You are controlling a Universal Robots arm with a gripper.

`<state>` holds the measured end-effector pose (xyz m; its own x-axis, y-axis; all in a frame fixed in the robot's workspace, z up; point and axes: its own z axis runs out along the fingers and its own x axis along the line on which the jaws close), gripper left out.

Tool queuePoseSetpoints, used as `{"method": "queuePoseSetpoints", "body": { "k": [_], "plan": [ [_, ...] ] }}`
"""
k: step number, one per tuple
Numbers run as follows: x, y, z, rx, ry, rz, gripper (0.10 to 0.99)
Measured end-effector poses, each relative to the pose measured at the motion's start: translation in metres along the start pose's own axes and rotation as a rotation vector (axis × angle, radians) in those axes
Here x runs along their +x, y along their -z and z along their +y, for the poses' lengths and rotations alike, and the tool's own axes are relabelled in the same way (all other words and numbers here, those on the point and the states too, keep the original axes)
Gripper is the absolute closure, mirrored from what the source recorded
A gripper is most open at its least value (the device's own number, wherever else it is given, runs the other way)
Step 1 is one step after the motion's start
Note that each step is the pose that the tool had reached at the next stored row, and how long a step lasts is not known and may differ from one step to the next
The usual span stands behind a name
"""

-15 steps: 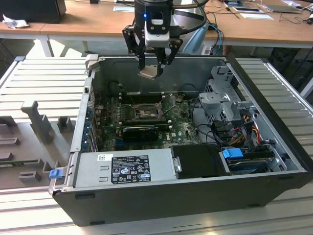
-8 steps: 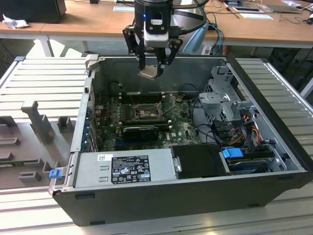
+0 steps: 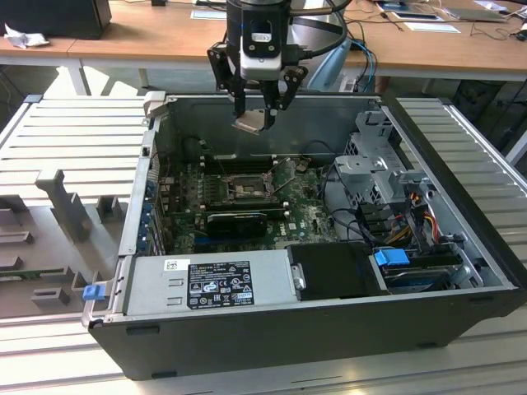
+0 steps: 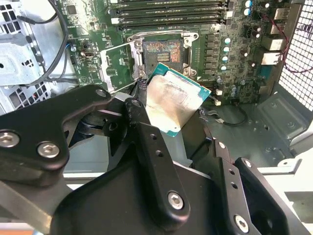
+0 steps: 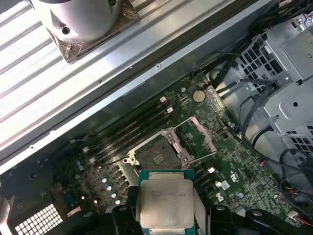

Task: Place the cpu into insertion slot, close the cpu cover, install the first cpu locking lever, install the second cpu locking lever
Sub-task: 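Place the cpu into insertion slot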

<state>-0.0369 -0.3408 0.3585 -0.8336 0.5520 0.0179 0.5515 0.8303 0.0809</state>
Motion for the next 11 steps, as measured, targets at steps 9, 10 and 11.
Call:
{"method": "queuePoseSetpoints", "body": {
  "k": [9, 10, 11],
  "plan": [
    [0.0, -0.0004, 0.0, -0.001, -0.028, -0.0023, 0.557],
    [0.0, -0.0004, 0.0, -0.001, -0.032, -0.0026, 0.557],
    [0.0, -0.0004, 0.0, -0.001, -0.034, -0.0028, 0.557]
  ]
}}
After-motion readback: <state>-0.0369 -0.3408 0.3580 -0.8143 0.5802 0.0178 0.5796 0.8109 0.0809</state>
